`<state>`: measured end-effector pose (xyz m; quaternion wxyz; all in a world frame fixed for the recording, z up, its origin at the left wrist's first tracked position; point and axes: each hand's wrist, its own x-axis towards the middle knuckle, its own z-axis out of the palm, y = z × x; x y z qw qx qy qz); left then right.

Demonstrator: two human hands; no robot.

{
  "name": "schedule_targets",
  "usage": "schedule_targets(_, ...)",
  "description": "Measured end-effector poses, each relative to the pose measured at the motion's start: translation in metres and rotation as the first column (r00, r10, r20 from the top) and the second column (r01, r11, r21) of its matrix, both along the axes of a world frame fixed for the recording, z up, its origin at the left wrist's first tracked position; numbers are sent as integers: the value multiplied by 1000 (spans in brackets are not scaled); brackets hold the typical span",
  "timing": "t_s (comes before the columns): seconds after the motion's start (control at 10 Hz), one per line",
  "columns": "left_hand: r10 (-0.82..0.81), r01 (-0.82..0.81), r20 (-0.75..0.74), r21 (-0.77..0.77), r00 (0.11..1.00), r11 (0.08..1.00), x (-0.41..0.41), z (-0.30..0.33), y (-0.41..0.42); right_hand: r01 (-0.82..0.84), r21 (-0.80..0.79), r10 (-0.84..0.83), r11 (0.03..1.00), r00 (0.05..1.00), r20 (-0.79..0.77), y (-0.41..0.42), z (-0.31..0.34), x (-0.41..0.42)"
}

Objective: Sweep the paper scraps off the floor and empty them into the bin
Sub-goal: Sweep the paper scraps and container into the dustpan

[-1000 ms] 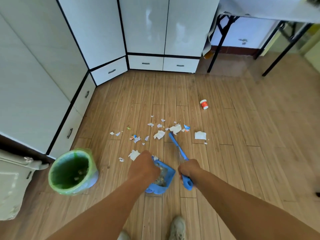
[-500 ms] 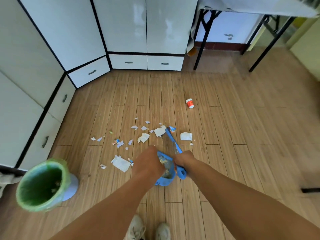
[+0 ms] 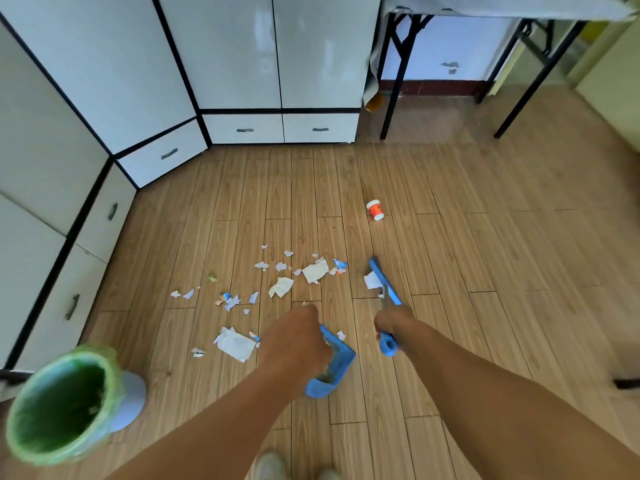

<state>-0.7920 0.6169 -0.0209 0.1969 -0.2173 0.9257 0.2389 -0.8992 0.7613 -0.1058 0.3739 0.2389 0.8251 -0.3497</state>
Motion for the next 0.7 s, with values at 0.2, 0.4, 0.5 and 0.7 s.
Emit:
schedule_targets(0.2,7,-7,7,3,1000,1000,-4,2,-1,83,-144,-59,986,984,166,-19,10,34)
schedule_targets(0.4,-7,7,6,31,1000,1000,-4,11,-10,90,-179,-72,980,992,103,-32,39,44)
schedule_targets(0.5,-9,8,21,29,1000,1000,-1,15,-17,113,-154,-103,982,992,72,-31,34,49)
schedule_targets(0.7,14,-15,35,25,999,1000,11,15,-29,263,-190,-249,946,964,91,-33,7,58)
